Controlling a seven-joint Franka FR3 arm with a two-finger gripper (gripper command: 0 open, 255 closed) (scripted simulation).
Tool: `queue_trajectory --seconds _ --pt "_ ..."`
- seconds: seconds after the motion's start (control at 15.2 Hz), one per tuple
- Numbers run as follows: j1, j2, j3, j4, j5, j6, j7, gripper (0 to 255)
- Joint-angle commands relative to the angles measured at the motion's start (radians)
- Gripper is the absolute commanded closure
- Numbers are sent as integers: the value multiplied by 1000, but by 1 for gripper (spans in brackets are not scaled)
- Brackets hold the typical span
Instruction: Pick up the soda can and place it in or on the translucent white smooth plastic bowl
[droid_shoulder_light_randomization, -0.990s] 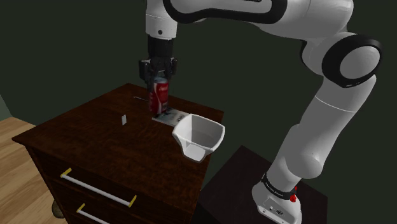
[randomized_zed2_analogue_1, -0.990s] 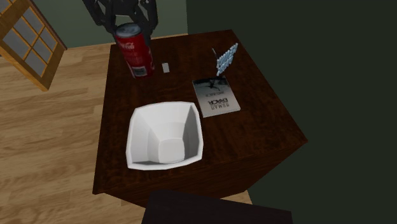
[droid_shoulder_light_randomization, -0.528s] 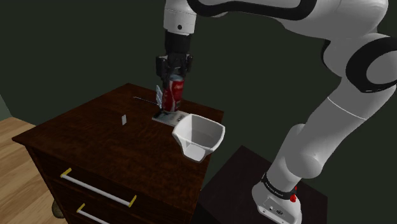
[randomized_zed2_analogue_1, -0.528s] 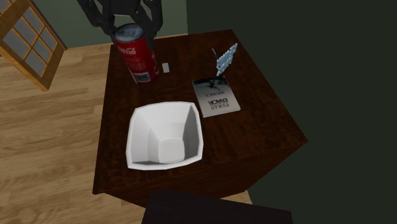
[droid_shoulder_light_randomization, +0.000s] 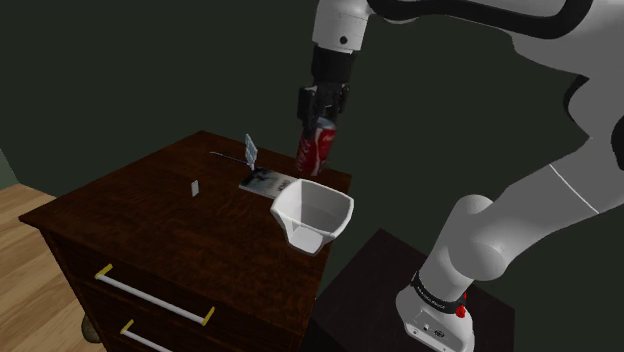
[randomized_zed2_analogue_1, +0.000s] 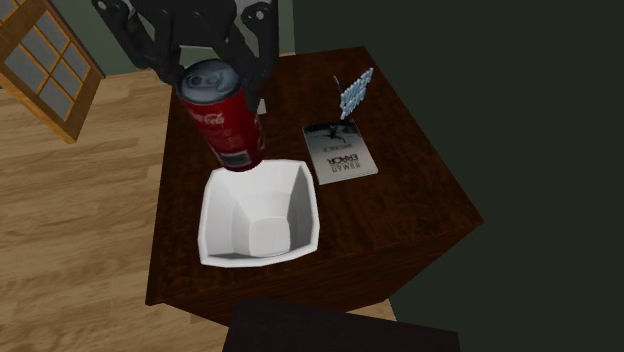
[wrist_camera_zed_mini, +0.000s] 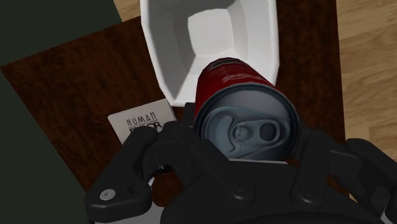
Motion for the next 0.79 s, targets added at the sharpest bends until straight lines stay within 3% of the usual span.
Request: queue_trajectory --seconds 0.0,0.73 --pt "3 -76 -23 -55 7 -21 -24 255" --pt "11 -112 -14 -232 19 121 -31 255"
